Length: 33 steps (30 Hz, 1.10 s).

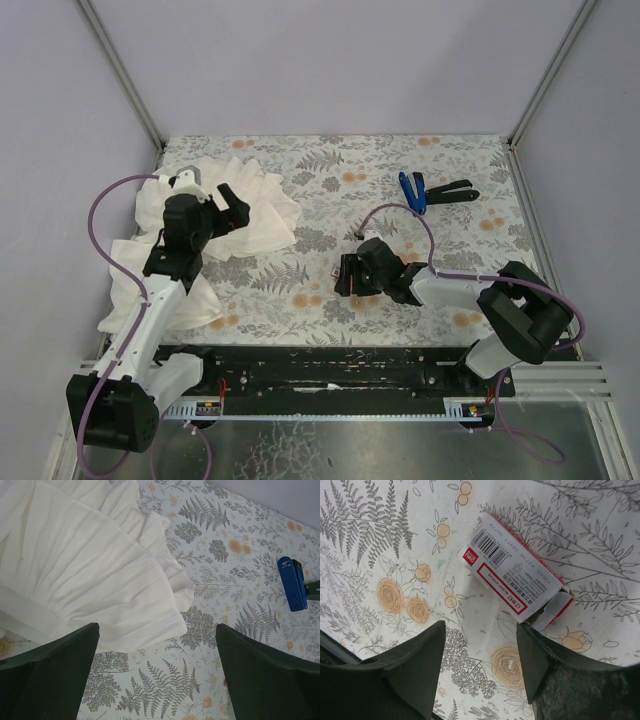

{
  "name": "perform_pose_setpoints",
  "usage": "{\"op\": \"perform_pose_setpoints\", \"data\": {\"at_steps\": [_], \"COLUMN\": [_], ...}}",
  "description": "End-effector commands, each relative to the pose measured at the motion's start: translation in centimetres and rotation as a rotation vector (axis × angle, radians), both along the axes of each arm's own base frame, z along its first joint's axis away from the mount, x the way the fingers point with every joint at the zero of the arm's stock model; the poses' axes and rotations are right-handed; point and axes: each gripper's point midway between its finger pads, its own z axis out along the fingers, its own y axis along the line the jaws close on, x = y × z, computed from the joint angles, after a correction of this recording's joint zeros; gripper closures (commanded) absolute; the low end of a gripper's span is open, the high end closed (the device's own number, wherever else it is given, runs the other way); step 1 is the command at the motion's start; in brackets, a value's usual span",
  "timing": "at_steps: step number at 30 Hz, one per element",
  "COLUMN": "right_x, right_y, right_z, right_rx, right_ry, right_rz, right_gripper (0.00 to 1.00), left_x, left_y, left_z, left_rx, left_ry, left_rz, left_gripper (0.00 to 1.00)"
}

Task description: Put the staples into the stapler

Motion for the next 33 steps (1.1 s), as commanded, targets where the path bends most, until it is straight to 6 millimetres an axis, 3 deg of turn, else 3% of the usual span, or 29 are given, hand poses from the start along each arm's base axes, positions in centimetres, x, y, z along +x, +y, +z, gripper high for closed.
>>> {"op": "perform_pose_setpoints", "data": {"at_steps": [1, 9, 13, 16, 19, 25, 29, 33], "right_x": [1.0, 3.6, 5.0, 5.6, 6.1, 6.0, 4.9, 3.9], "right_y": [-1.4, -0.9, -1.4, -1.8, -3.0, -8.0, -9.9, -11.0], "right_z": [-0.6, -0.5, 0.4, 2.5, 4.8, 8.2, 9.6, 9.6], "right_rx": [-0.090, -0.041, 0.044, 0.105, 0.100, 0.098, 0.137, 0.157], "right_ry": [-0.063, -0.065, -0.070, -0.095, -0.147, -0.189, -0.196, -0.207], "right_rz": [-0.013, 0.041, 0.053, 0.074, 0.073, -0.033, -0.074, -0.145], "right_gripper": [0.33, 0.27, 0.24, 0.24, 0.23, 0.23, 0.22, 0.20], "left_x": [0.5, 0.7, 1.0, 1.0, 0.8, 0.6, 1.1, 1.0], "left_y": [0.2, -0.5, -2.4, -5.8, -10.5, -19.8, -23.6, -25.9], "left_z": [1.3, 0.8, 0.1, -1.2, -2.0, -4.9, -8.3, -11.8], "left_rx": [0.010, 0.003, -0.004, -0.001, -0.008, 0.061, 0.144, 0.193], "left_ry": [-0.062, -0.050, -0.029, 0.018, 0.060, 0.143, 0.206, 0.270], "left_rz": [0.006, -0.034, -0.107, -0.216, -0.359, -0.686, -0.831, -0.921], "left_gripper": [0.00, 0.00, 0.00, 0.02, 0.03, 0.05, 0.08, 0.08]}}
